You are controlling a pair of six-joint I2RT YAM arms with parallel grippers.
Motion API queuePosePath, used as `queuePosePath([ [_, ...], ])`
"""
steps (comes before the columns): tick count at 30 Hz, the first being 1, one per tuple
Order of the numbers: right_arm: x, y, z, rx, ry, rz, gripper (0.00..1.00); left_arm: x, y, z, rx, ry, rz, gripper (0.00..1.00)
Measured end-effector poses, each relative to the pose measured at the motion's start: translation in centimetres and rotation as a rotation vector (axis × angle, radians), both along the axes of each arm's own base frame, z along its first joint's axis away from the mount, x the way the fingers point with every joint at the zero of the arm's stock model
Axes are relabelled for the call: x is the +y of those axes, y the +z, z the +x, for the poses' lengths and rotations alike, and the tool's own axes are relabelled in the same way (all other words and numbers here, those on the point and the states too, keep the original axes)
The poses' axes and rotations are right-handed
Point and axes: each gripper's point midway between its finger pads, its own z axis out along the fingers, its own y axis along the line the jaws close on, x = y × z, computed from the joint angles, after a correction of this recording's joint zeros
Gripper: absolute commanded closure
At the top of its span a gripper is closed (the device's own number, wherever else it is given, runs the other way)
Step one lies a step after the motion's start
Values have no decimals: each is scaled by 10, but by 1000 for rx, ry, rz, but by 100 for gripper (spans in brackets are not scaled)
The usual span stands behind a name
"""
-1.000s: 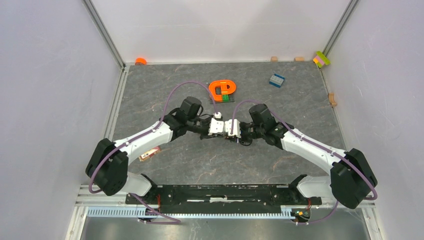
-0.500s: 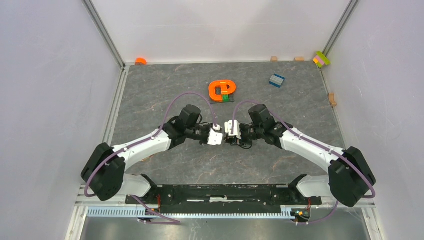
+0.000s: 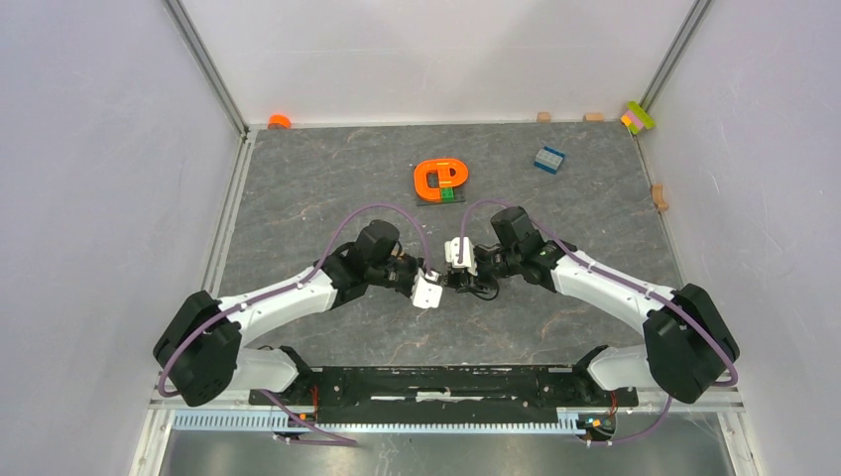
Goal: Unlock with the key
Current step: Unlock the lock.
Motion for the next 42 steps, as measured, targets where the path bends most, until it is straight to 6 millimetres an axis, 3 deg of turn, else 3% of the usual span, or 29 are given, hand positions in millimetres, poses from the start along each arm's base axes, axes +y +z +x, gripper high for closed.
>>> queuePosePath([
  [5,-1,1,2,3,-12,1,100,4,1,6,-26,31,13,47],
  [13,-4,0,8,-15,-35,-14,100,21,-1,20,103,169,-1,32],
  [18,-6,9,18,-67,-82,-5,100,27,22,35,372,324,-99,33],
  [23,-6,24,30,-132,-130,21,100,4,47,48,719,405,-173,40],
  [32,-6,29,40,-176,-174,19,100,-14,22,34,1215,520,-104,41],
  [42,-10,26,45,-194,-210,-8,100,-25,9,33,1514,643,-72,44],
])
